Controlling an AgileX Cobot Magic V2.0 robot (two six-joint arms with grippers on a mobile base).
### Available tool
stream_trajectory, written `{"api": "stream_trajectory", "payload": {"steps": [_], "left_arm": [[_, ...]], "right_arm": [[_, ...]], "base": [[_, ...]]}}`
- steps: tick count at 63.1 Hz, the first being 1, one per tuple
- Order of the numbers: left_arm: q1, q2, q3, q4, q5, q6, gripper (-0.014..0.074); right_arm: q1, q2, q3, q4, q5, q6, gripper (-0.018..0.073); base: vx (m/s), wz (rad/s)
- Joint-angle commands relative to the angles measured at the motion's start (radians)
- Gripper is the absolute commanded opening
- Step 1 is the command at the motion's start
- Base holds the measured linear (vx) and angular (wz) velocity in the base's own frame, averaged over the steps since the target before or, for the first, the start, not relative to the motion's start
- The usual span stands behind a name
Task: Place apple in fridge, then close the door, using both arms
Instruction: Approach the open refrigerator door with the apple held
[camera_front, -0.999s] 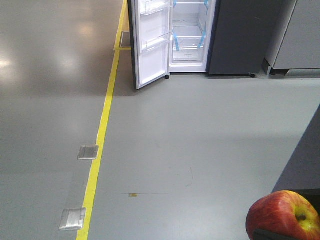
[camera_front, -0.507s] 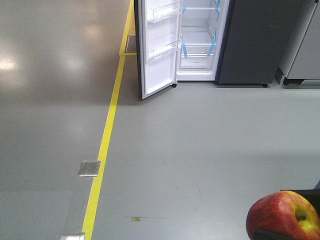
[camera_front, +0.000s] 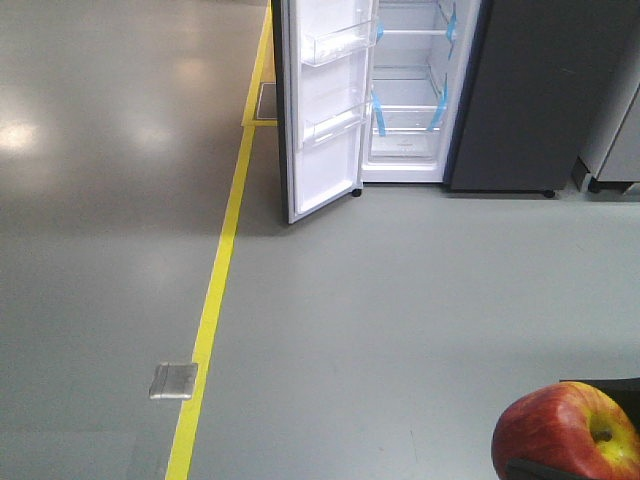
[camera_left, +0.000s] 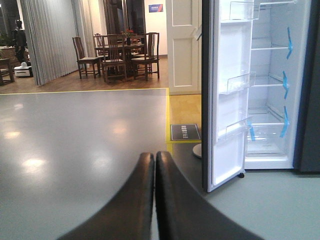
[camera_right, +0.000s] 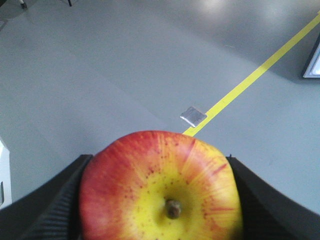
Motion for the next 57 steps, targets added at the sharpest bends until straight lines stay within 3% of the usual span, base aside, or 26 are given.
{"api": "stream_trajectory", "payload": {"steps": [1, 57], "left_arm": [[-0.002, -0.017, 0.022, 0.000, -0.075, -0.007, -0.0006], [-0.002, -0.017, 0.022, 0.000, -0.075, -0.007, -0.0006]], "right_arm": [[0.002, 0.002, -0.028, 0.009, -0.075, -0.009, 0.0361], [0.002, 0.002, -0.028, 0.009, -0.075, -0.009, 0.0361]], "base": [[0.32, 0.03], [0.32, 0.00]]}}
